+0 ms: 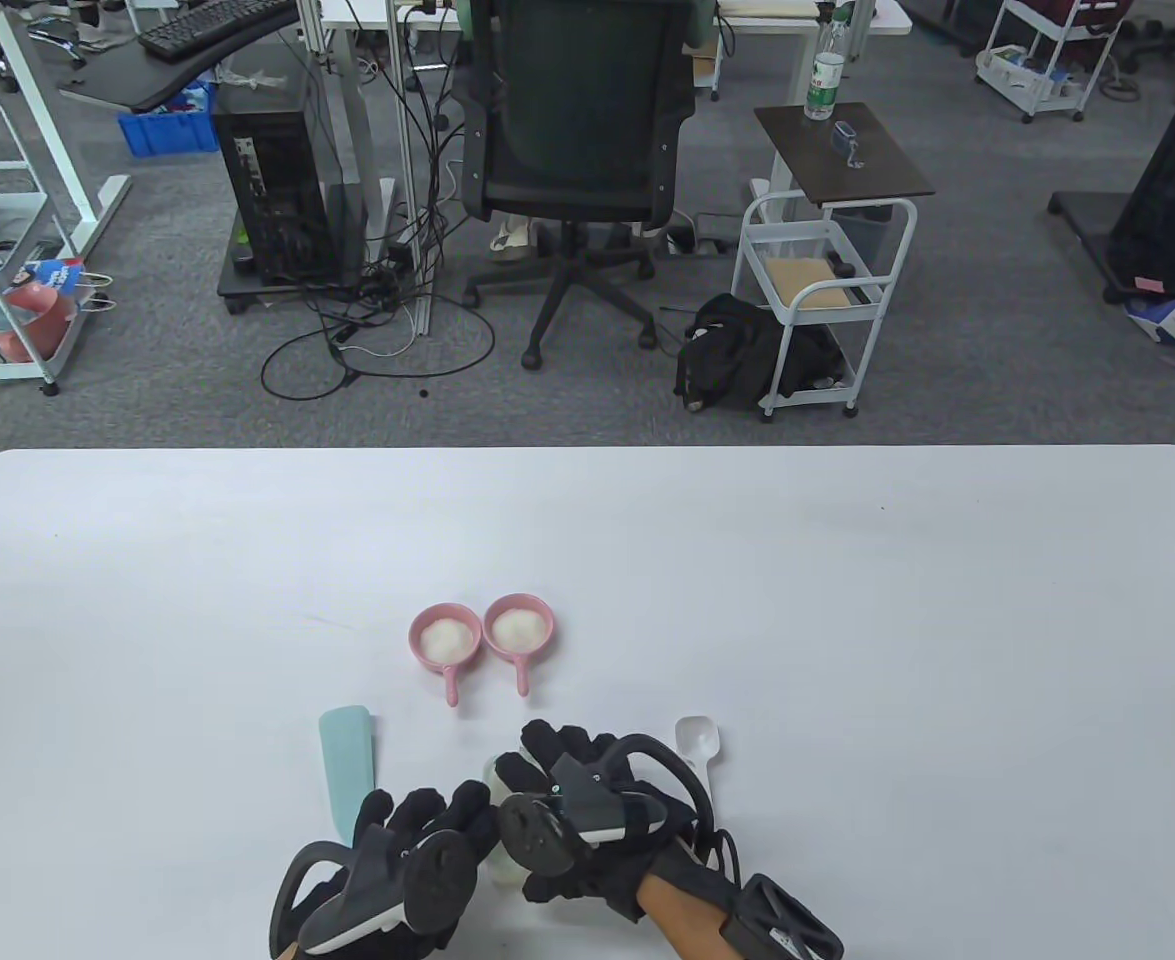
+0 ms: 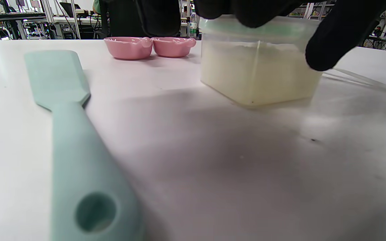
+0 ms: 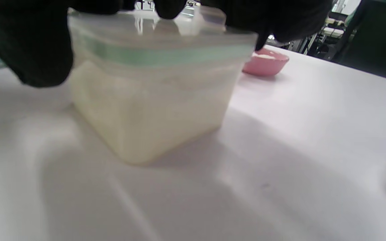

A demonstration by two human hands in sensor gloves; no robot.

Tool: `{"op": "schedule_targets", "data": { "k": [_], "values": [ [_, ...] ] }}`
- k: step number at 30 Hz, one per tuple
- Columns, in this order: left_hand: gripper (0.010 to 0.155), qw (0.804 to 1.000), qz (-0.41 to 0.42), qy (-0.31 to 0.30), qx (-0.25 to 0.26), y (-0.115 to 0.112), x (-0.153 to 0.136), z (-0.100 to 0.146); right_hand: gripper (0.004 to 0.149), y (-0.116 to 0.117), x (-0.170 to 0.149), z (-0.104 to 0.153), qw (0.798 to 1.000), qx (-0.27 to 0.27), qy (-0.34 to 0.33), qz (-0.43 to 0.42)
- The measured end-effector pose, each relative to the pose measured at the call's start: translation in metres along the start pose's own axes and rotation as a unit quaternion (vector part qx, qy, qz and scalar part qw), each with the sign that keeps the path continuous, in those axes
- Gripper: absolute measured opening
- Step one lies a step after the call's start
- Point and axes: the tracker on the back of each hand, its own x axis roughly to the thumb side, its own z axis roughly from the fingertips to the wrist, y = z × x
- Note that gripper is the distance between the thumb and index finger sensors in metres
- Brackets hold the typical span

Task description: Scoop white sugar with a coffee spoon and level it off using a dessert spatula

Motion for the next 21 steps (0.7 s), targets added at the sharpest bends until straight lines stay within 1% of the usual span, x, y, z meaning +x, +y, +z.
{"op": "schedule_targets", "data": {
  "k": [3,4,6,7,9,11,12,14,17,21],
  "values": [
    [0.054,1.0,0.002,0.0,0.0,0.0,0.0,0.0,0.115,0.001,-0.004,0.0,1.0,0.016,0.001,-0.026],
    [0.054,1.0,0.002,0.0,0.0,0.0,0.0,0.0,0.116,0.002,-0.009,0.001,0.998,0.019,-0.004,-0.054],
    [0.054,1.0,0.0,0.0,0.001,0.0,0.0,0.0,0.12,0.0,-0.016,0.006,0.994,-0.004,-0.01,-0.105],
    [0.054,1.0,-0.001,0.0,0.001,0.001,0.0,0.0,0.12,-0.003,-0.019,0.01,0.994,-0.017,-0.001,-0.108],
    [0.054,1.0,-0.002,0.0,0.002,0.001,0.0,0.0,0.12,-0.01,-0.02,0.018,0.995,-0.055,0.001,-0.081],
    [0.054,1.0,0.0,0.0,0.001,0.001,0.0,0.0,0.117,-0.012,-0.018,0.021,0.995,-0.059,-0.007,-0.086],
    [0.054,1.0,0.001,0.0,0.0,0.001,0.0,0.0,0.115,-0.011,-0.016,0.02,0.995,-0.047,-0.016,-0.091],
    [0.054,1.0,-0.001,0.0,0.001,0.0,0.0,0.0,0.116,-0.008,-0.014,0.016,0.995,-0.028,-0.023,-0.09],
    [0.055,1.0,0.005,-0.004,-0.004,0.001,-0.001,0.0,0.12,-0.002,-0.011,0.006,0.998,0.017,-0.013,-0.062],
    [0.055,1.0,0.015,-0.006,-0.008,0.001,-0.003,-0.001,0.121,0.008,-0.011,-0.008,0.997,0.037,-0.015,-0.072]
  ]
}}
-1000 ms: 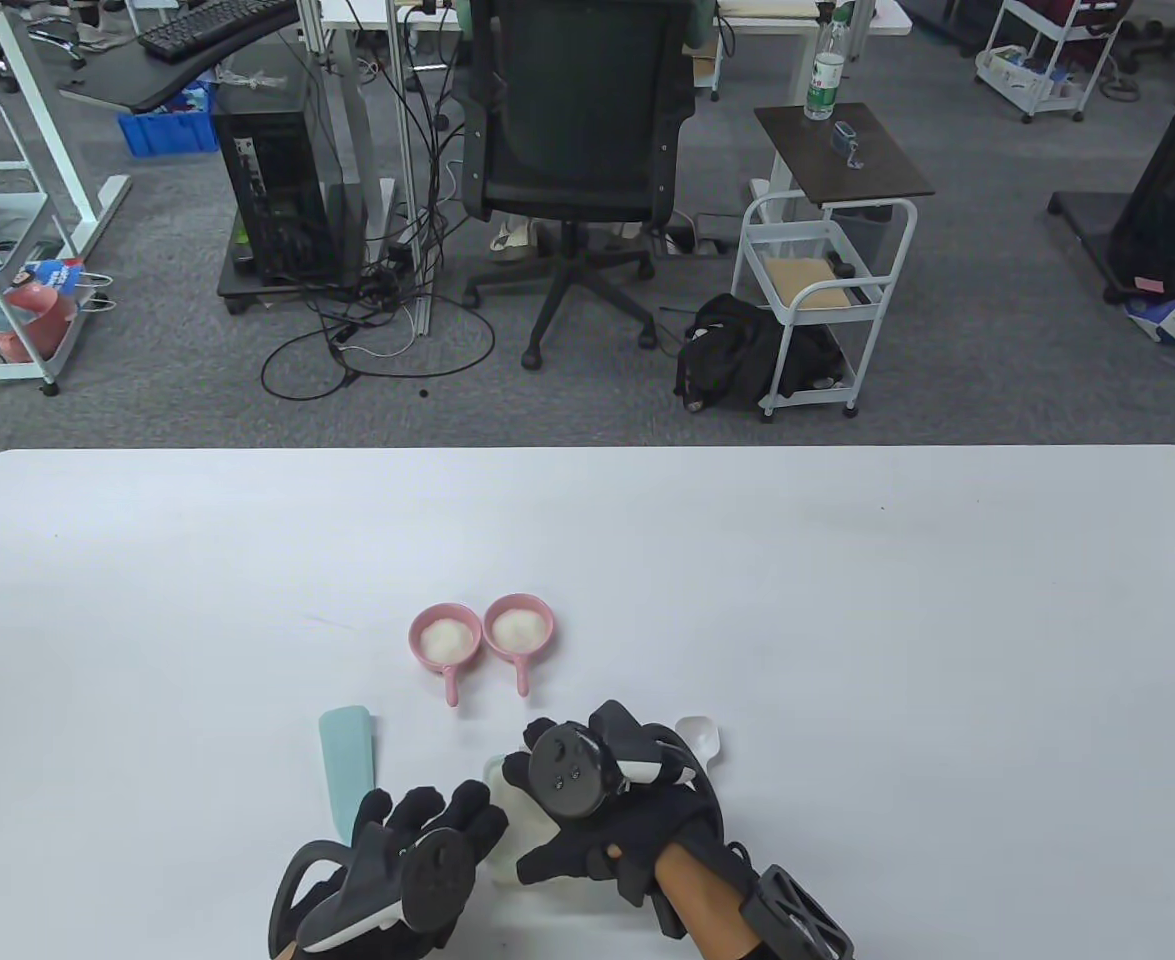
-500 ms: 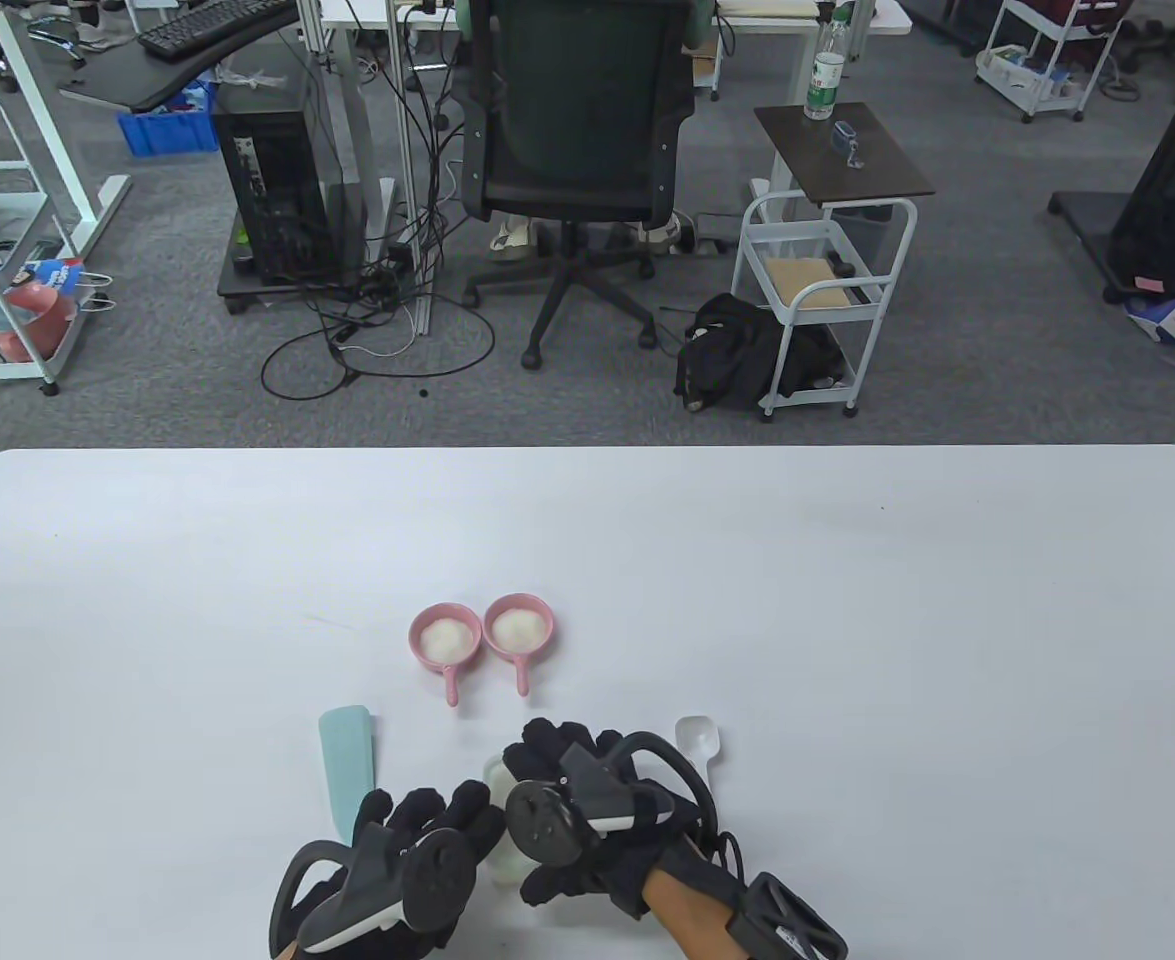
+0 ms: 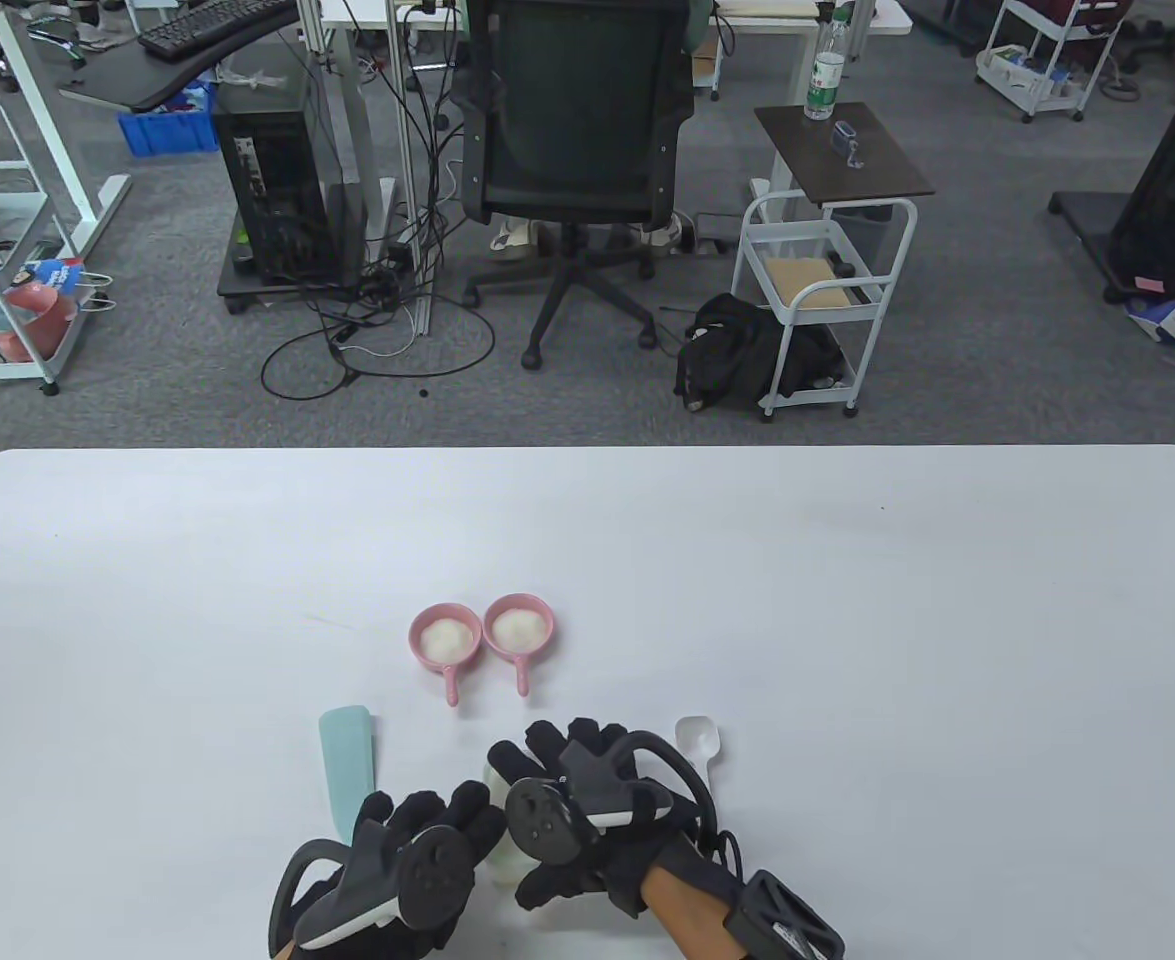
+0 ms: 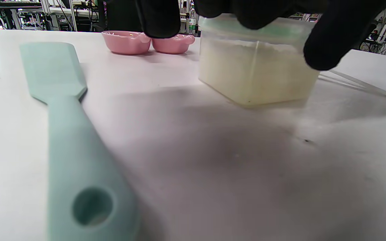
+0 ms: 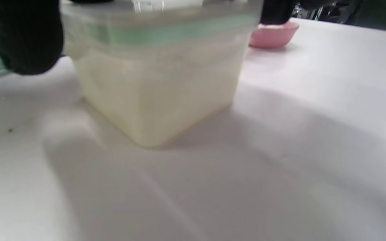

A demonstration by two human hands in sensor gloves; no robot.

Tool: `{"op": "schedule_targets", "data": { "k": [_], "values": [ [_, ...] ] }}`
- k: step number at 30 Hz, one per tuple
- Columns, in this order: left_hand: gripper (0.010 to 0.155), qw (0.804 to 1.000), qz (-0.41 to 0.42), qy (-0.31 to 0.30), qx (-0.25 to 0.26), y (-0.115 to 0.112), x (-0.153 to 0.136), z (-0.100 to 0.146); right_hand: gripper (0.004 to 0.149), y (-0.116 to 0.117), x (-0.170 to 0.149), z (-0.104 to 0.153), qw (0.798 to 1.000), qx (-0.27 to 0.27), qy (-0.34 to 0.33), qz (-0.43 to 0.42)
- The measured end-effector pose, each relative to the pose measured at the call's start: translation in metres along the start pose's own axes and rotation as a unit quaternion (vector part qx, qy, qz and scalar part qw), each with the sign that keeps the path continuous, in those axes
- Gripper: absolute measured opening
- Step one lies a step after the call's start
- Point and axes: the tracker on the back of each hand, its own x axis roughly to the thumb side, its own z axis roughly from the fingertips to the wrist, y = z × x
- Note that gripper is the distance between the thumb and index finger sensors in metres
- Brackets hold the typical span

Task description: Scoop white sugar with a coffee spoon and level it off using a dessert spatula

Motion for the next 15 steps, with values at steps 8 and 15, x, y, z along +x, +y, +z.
{"op": "schedule_targets", "data": {
  "k": [8,15],
  "values": [
    [0.056,1.0,-0.014,-0.004,0.004,0.0,0.002,0.0005,0.126,-0.0036,-0.0032,-0.0096,1.0,-0.005,-0.004,-0.008],
    [0.056,1.0,-0.007,-0.004,-0.001,-0.001,0.0022,0.0009,0.127,-0.0026,-0.0086,-0.008,0.999,-0.01,-0.012,-0.032]
  ]
}}
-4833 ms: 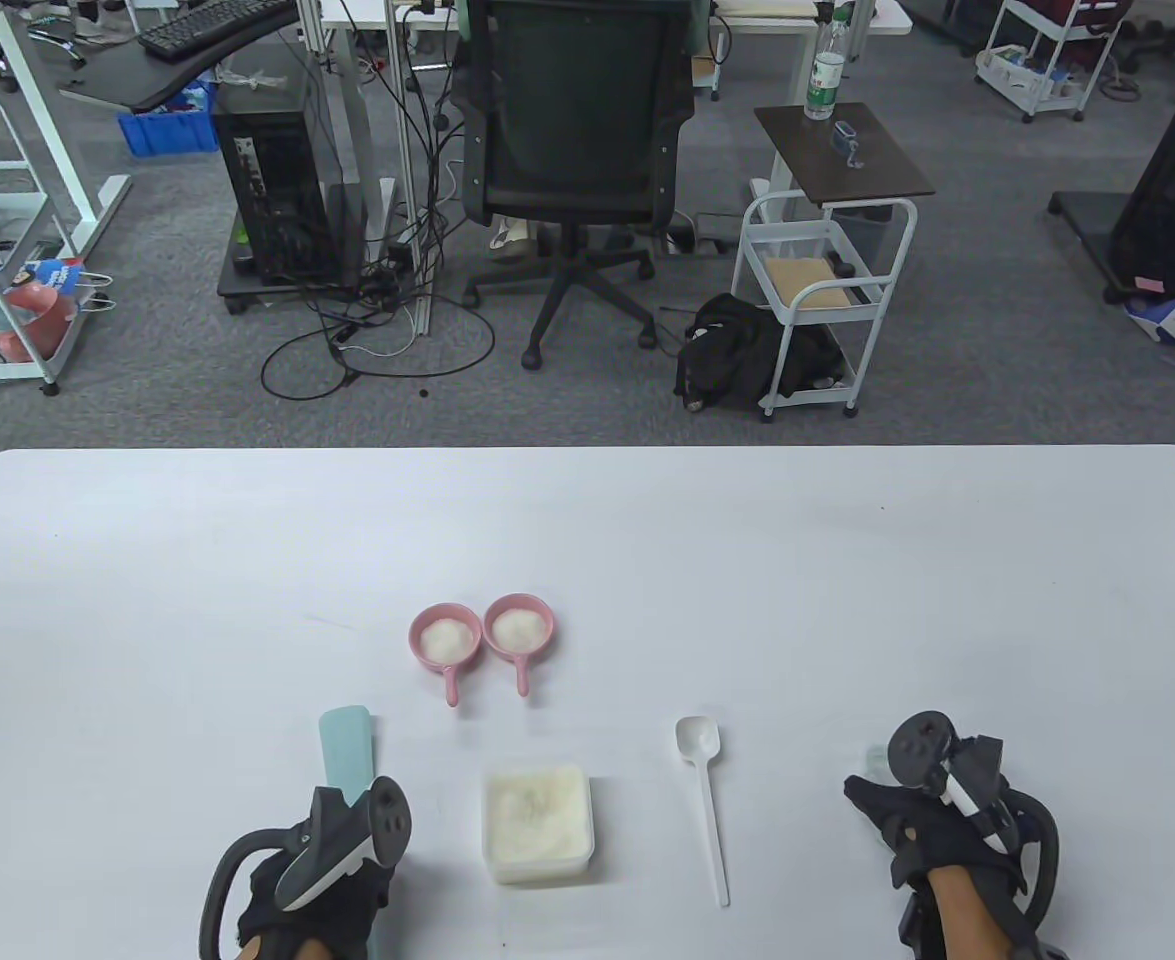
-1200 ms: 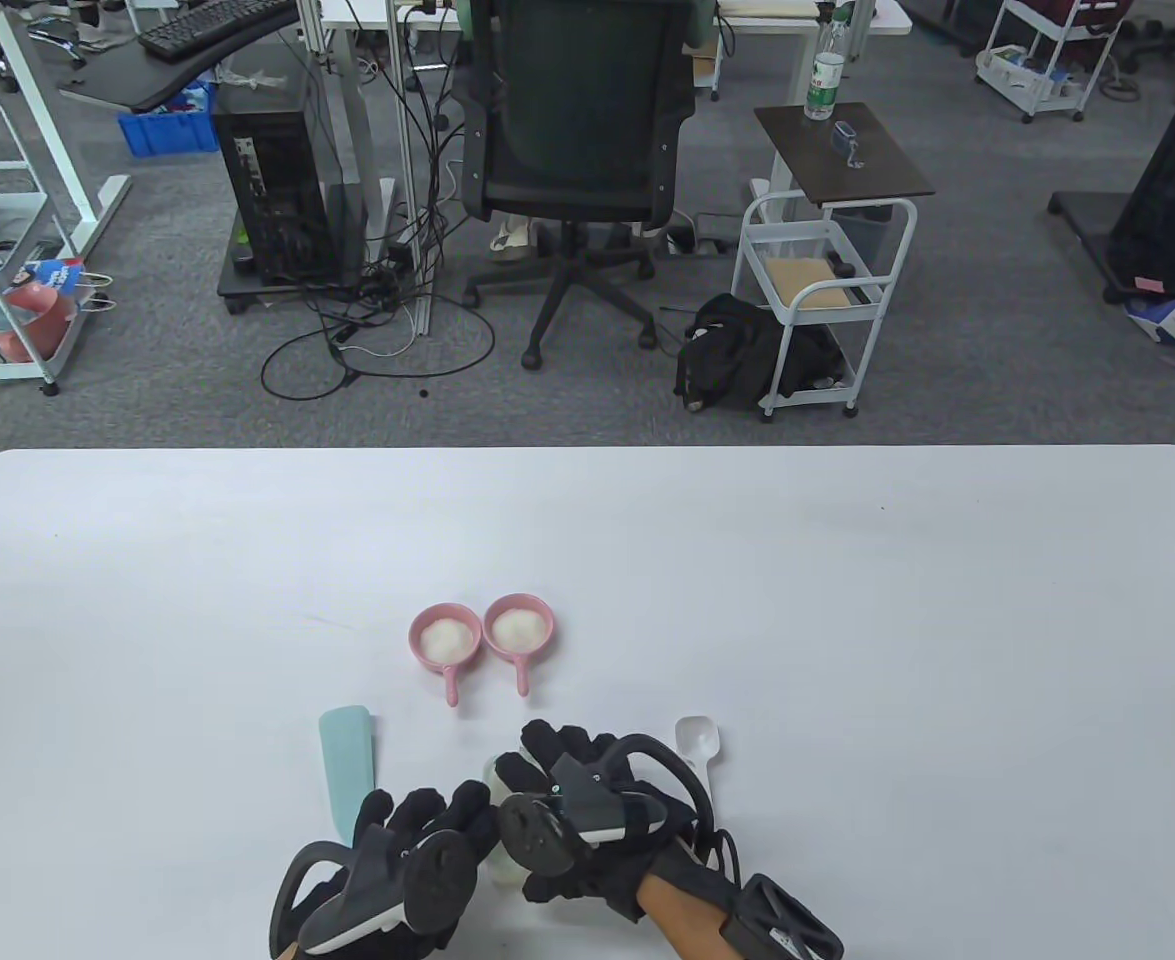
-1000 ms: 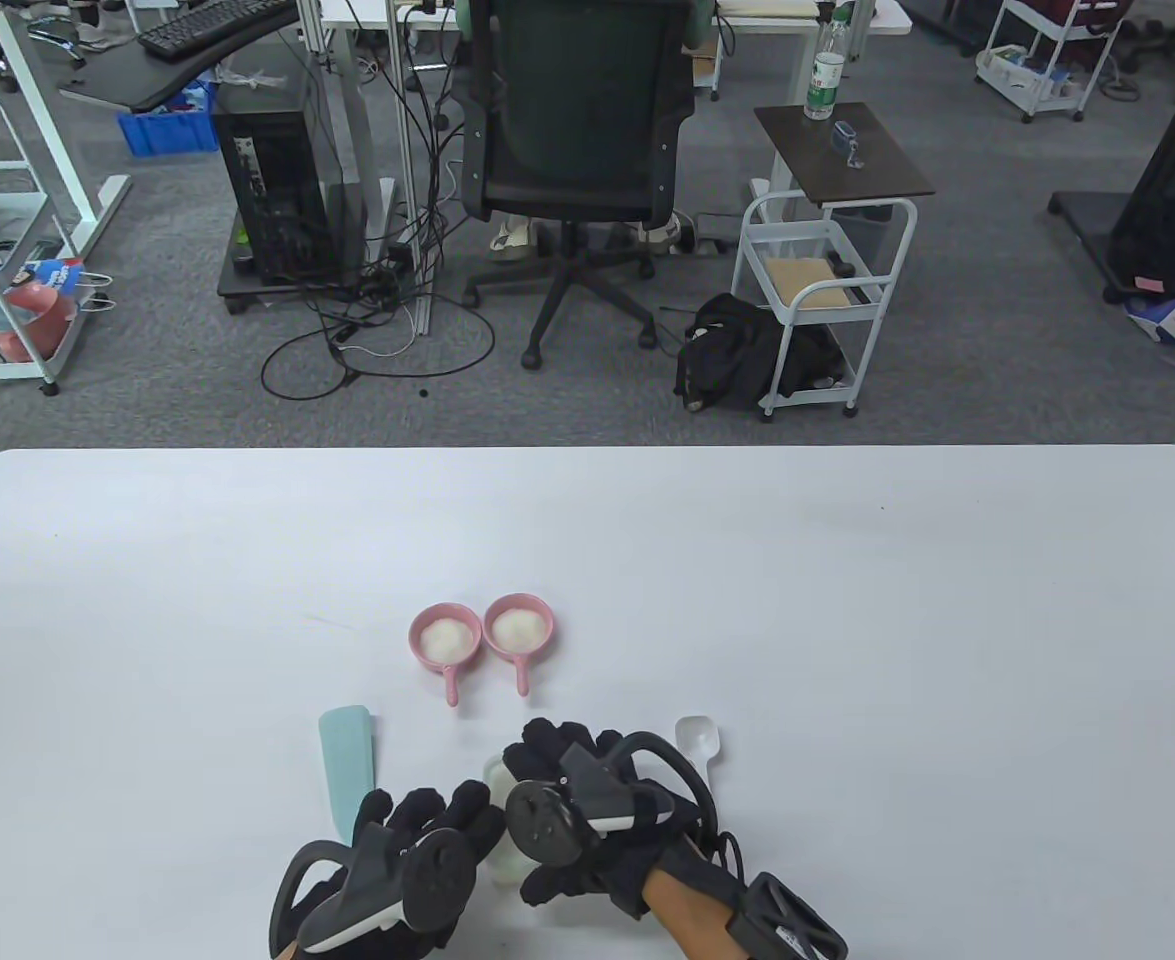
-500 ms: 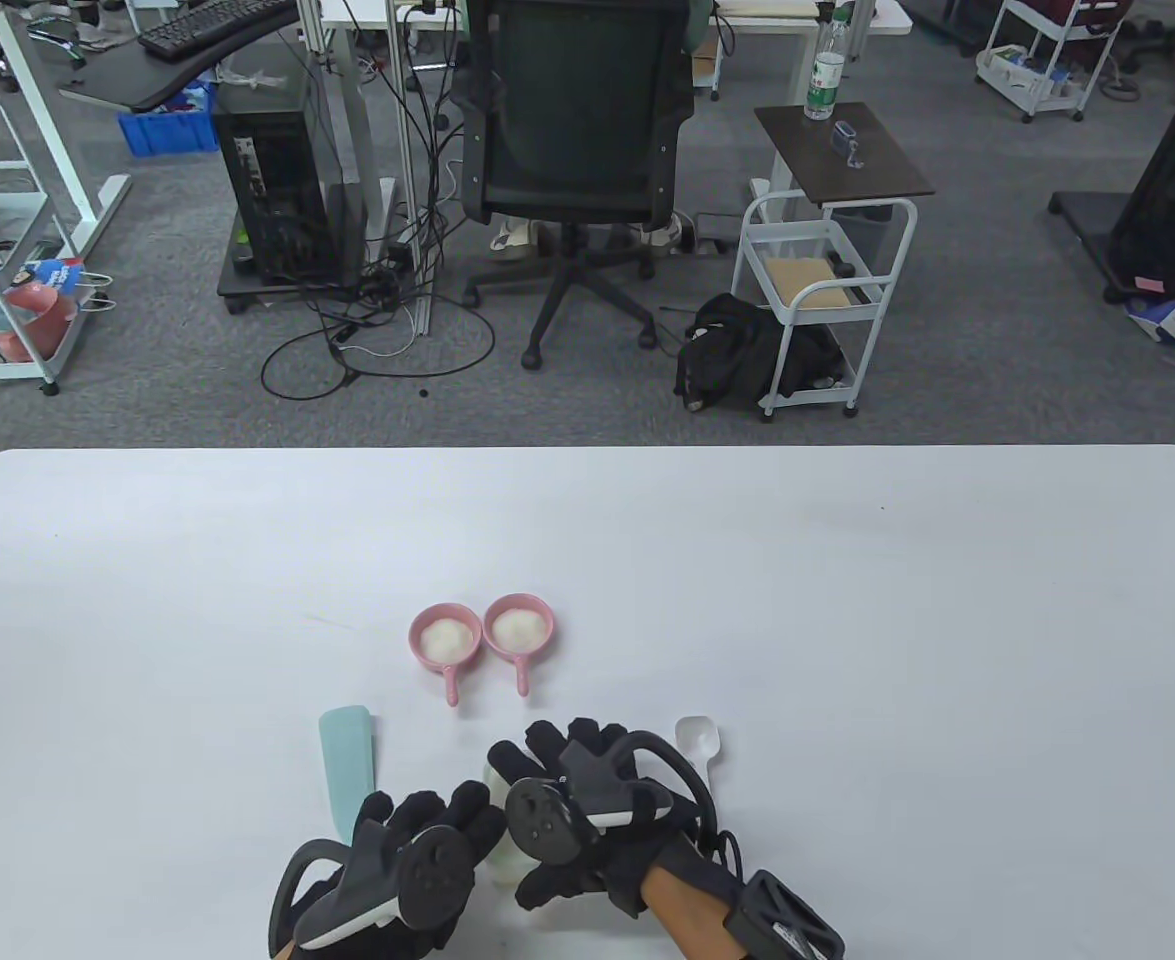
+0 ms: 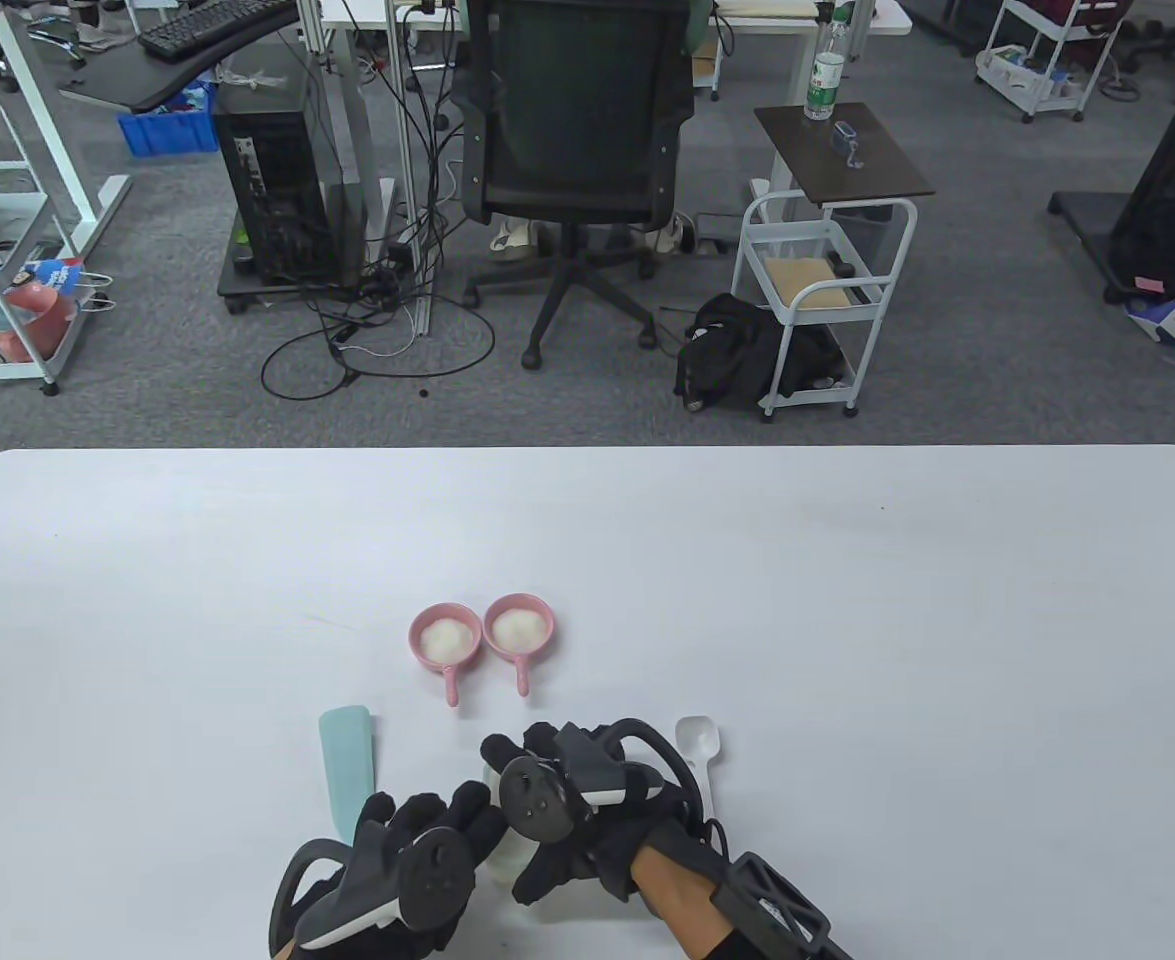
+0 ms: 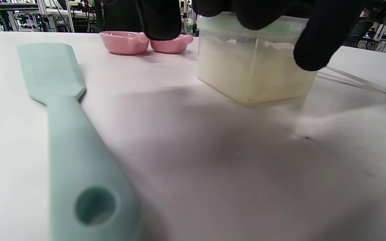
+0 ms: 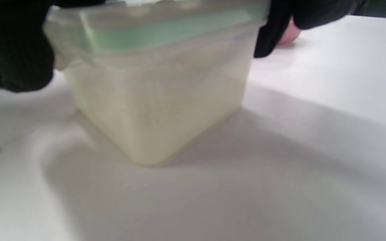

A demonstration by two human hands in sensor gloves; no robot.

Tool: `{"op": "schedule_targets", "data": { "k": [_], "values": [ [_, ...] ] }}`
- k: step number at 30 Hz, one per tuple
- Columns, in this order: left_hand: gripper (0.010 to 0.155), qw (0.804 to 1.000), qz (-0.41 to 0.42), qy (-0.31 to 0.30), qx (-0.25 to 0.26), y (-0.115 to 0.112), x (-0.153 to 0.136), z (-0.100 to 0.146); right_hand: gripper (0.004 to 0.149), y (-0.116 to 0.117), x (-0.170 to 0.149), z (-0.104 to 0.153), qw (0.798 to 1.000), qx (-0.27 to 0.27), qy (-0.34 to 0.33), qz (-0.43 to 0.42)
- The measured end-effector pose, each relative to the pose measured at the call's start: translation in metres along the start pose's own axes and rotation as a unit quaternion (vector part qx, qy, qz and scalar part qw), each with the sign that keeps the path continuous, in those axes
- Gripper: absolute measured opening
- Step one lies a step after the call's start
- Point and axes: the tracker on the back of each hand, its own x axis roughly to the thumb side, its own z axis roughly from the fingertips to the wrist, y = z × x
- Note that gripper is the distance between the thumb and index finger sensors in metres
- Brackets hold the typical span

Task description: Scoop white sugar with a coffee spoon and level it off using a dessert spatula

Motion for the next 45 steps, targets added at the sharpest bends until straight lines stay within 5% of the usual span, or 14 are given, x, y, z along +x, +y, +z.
{"op": "schedule_targets", "data": {
  "k": [13,18,24,31,37,45],
  "values": [
    [0.061,1.0,0.015,-0.009,-0.002,0.005,-0.002,0.002,0.125,-0.009,0.001,0.018,0.998,0.004,-0.009,-0.056],
    [0.068,0.989,0.146,-0.02,0.023,0.02,-0.029,0.01,0.113,-0.033,-0.015,0.062,0.986,-0.125,0.0,-0.114],
    [0.068,0.961,0.272,-0.002,0.055,0.027,-0.062,0.014,0.097,-0.013,-0.043,0.109,0.953,-0.233,0.056,-0.186],
    [0.066,0.963,0.256,0.023,0.081,0.025,-0.06,0.018,0.087,0.012,-0.048,0.135,0.934,-0.234,0.122,-0.241],
    [0.063,0.972,0.215,0.021,0.098,0.021,-0.046,0.022,0.076,0.017,-0.033,0.133,0.937,-0.25,0.12,-0.211],
    [0.062,0.974,0.207,0.028,0.093,0.018,-0.047,0.02,0.079,0.025,-0.031,0.128,0.948,-0.228,0.115,-0.192]
  ]
}}
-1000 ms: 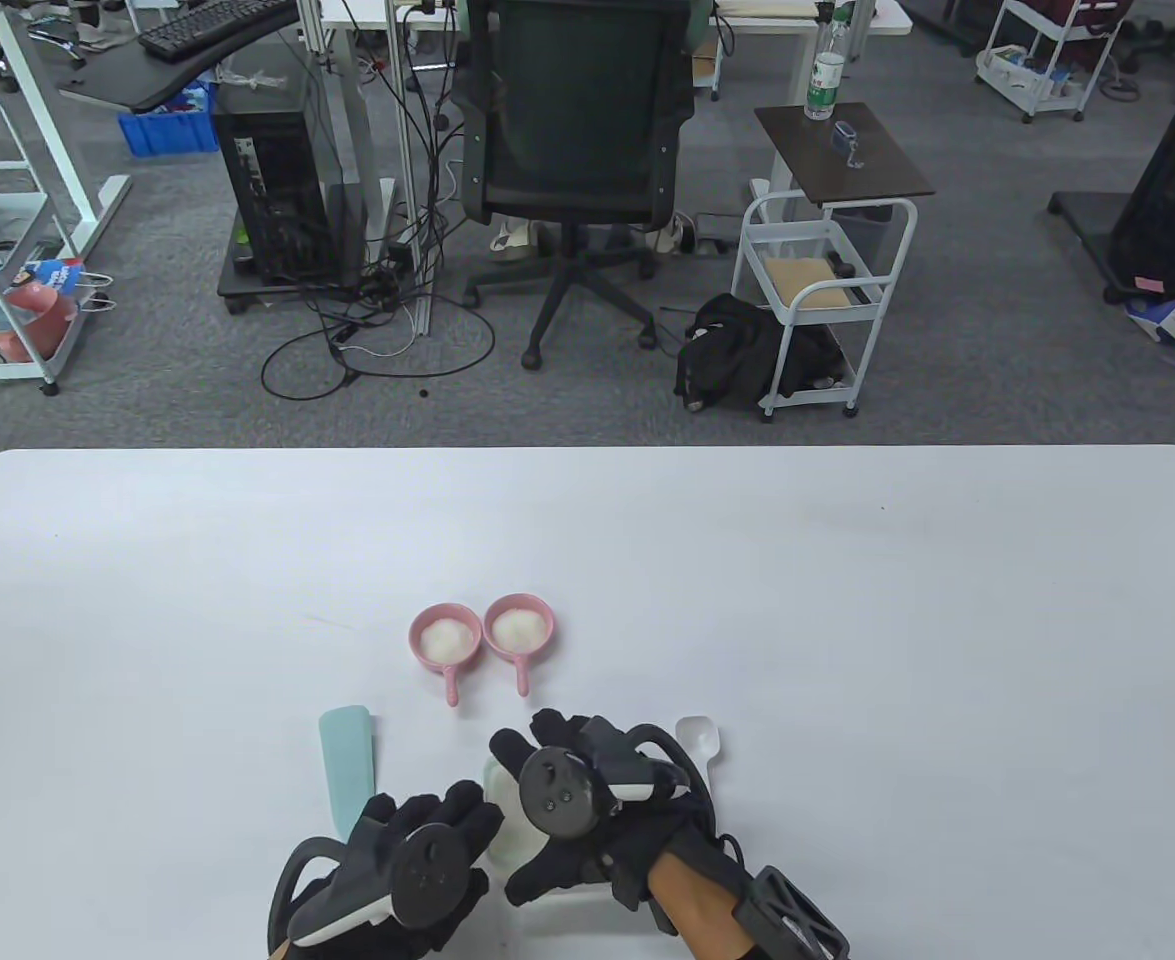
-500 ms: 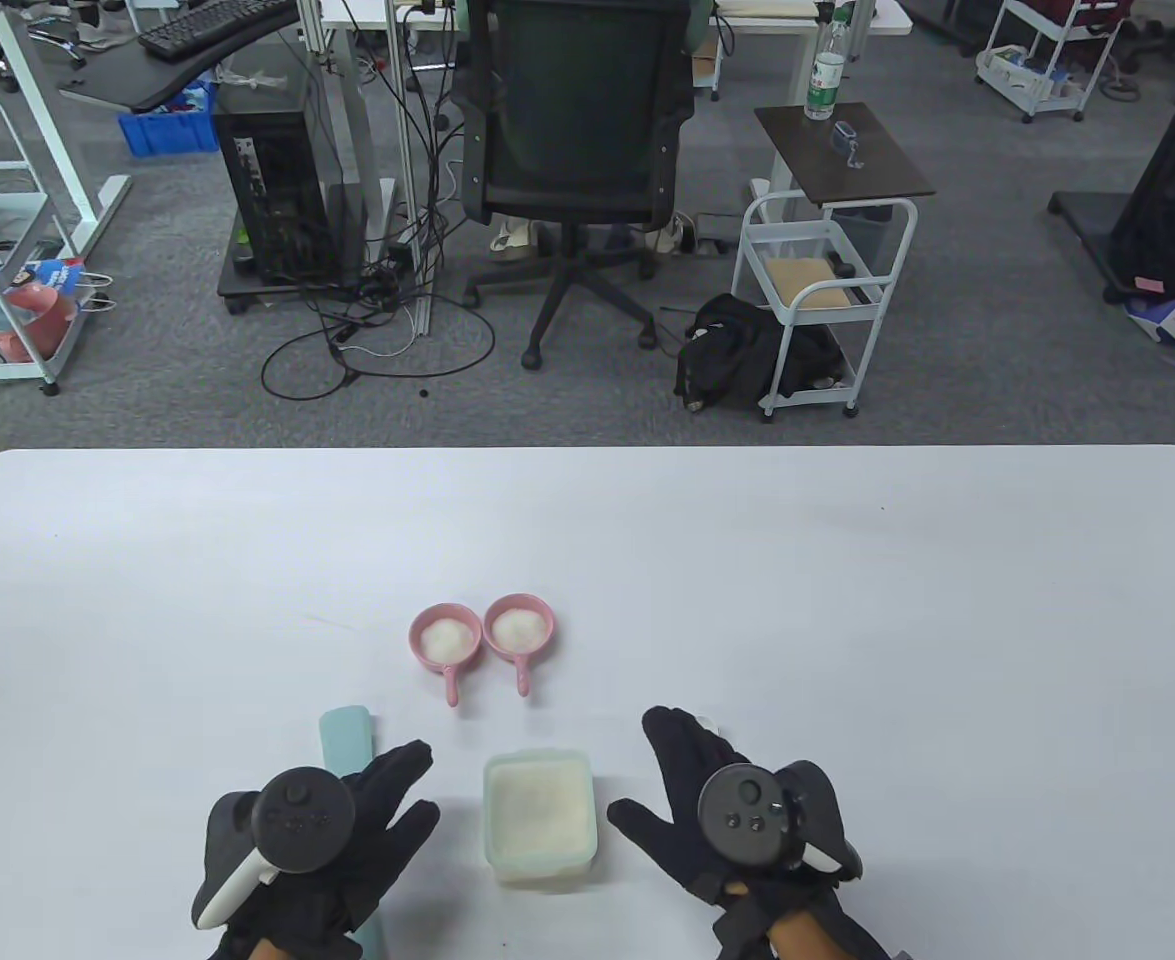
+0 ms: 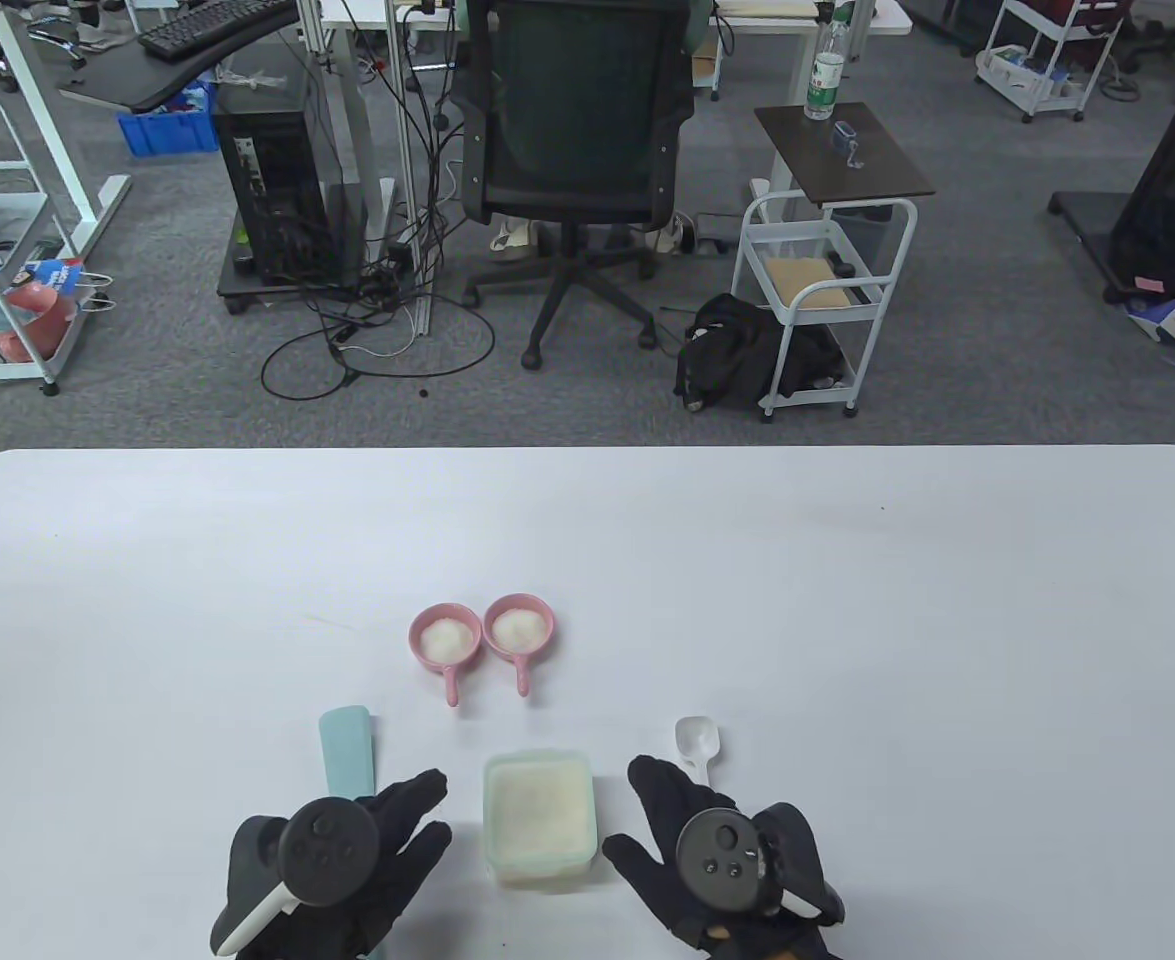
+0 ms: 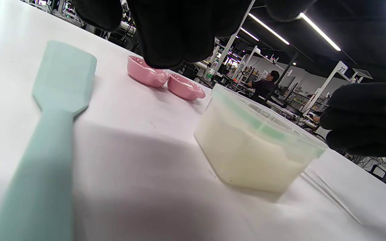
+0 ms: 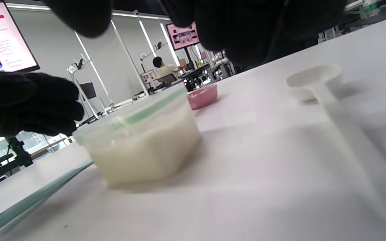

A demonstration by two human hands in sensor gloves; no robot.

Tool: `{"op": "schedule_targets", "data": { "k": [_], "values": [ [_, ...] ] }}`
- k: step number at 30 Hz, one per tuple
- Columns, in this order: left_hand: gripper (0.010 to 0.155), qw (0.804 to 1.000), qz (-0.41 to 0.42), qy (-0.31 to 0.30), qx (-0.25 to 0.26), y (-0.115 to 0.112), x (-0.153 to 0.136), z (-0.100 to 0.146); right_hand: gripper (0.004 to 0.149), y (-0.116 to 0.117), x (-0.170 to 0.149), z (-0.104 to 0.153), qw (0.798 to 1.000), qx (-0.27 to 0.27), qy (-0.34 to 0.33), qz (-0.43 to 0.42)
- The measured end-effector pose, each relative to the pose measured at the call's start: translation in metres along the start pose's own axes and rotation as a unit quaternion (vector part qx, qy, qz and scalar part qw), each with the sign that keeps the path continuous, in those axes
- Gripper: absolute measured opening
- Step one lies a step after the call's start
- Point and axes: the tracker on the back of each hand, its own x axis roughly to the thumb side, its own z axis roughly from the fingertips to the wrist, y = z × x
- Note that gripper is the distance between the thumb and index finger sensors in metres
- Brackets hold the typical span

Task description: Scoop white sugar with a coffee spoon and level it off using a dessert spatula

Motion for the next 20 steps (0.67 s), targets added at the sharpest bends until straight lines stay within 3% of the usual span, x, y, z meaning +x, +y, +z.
{"op": "schedule_targets", "data": {
  "k": [7,20],
  "values": [
    [0.063,1.0,-0.024,0.007,-0.006,-0.007,0.004,-0.002,0.08,0.003,-0.016,0.0,0.999,0.023,0.028,-0.038],
    [0.063,1.0,-0.025,0.012,-0.005,-0.006,0.002,-0.001,0.081,0.003,-0.01,0.0,0.999,0.018,0.017,-0.031]
  ]
}}
